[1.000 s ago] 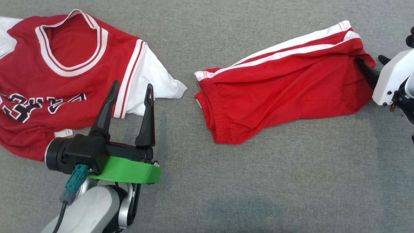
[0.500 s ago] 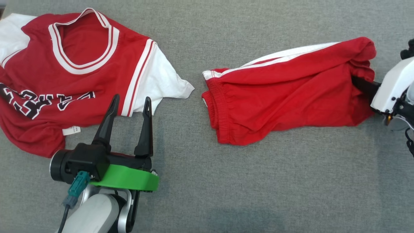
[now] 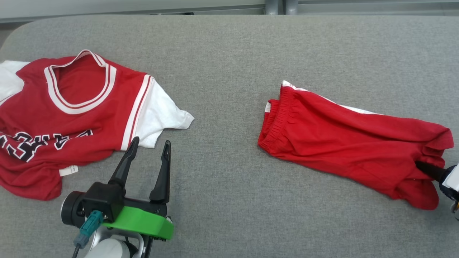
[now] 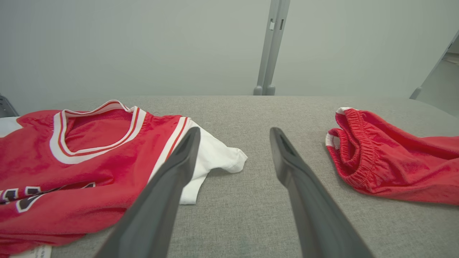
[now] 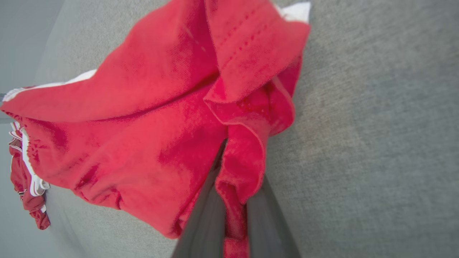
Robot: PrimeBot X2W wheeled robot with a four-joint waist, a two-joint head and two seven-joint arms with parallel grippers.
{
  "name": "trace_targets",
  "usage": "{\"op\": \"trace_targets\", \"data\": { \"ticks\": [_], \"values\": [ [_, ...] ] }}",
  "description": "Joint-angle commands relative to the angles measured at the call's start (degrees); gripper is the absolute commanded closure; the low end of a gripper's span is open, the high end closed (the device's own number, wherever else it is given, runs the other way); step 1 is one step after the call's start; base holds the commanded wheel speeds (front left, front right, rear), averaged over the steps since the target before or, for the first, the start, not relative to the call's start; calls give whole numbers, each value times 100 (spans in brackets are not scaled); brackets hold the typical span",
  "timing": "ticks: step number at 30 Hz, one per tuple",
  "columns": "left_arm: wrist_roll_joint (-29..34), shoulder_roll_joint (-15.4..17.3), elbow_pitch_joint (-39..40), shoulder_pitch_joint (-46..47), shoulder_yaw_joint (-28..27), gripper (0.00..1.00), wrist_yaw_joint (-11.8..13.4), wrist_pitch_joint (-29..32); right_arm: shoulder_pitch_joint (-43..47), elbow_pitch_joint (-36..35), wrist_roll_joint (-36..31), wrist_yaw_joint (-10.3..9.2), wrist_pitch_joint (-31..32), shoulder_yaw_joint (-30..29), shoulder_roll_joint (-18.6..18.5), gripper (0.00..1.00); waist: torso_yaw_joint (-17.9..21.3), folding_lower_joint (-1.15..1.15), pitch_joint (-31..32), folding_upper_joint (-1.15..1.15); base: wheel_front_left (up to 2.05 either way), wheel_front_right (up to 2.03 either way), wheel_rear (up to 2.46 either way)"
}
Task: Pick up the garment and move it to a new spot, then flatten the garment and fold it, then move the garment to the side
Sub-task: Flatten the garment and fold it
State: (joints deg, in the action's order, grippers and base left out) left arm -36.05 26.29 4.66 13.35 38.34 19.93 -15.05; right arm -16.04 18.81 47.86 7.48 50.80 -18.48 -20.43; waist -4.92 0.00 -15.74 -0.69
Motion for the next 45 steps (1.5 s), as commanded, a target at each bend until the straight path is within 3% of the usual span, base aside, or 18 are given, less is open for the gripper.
{"op": "trace_targets", "data": {
  "ticks": [1,4,7,11,22,27,33,34,36,37,38,45],
  "values": [
    [36,45,-2,-92,-34,0,-48,-18,66,-54,-38,2,-69,-91,81,100,204,0,208,69,0,0,0],
    [104,84,51,-274,-98,0,-125,-17,268,-216,-77,2,-139,-426,335,100,250,0,313,69,0,0,0],
    [47,64,53,-386,-143,0,-142,-17,217,-293,-105,2,-88,-735,354,100,239,0,377,69,0,0,0],
    [-11,29,23,-418,-88,0,-200,-16,-47,-569,-53,3,163,-778,541,100,191,0,426,69,0,0,0],
    [54,-68,12,-125,31,0,-299,43,-550,-2078,-193,2,784,827,1087,100,38,0,261,69,0,0,0],
    [58,-103,-28,-18,33,0,-353,40,-479,-2322,-395,2,830,1640,1071,100,-58,0,156,69,0,0,0],
    [4,-137,-92,-51,-6,0,-417,17,-392,-2252,-536,2,529,2108,949,100,-85,0,52,69,0,0,0],
    [-11,-151,-101,-55,-18,0,-426,12,-382,-2216,-580,2,477,2159,918,96,-86,0,40,69,0,0,0],
    [-20,-169,-125,-59,-42,0,-445,5,-382,-2167,-631,2,364,2298,859,71,-76,0,15,69,0,0,0],
    [-15,-176,-138,-53,-49,0,-462,3,-409,-2154,-663,2,269,2357,824,17,-67,0,3,69,0,0,0],
    [-17,-188,-152,-48,-54,0,-481,0,-434,-2109,-681,2,177,2408,819,0,-54,0,-2,69,0,0,0],
    [12,-197,-234,-63,-105,0,-520,-14,-588,-2129,-553,2,-345,2846,950,0,64,0,59,69,0,0,0]
  ]
}}
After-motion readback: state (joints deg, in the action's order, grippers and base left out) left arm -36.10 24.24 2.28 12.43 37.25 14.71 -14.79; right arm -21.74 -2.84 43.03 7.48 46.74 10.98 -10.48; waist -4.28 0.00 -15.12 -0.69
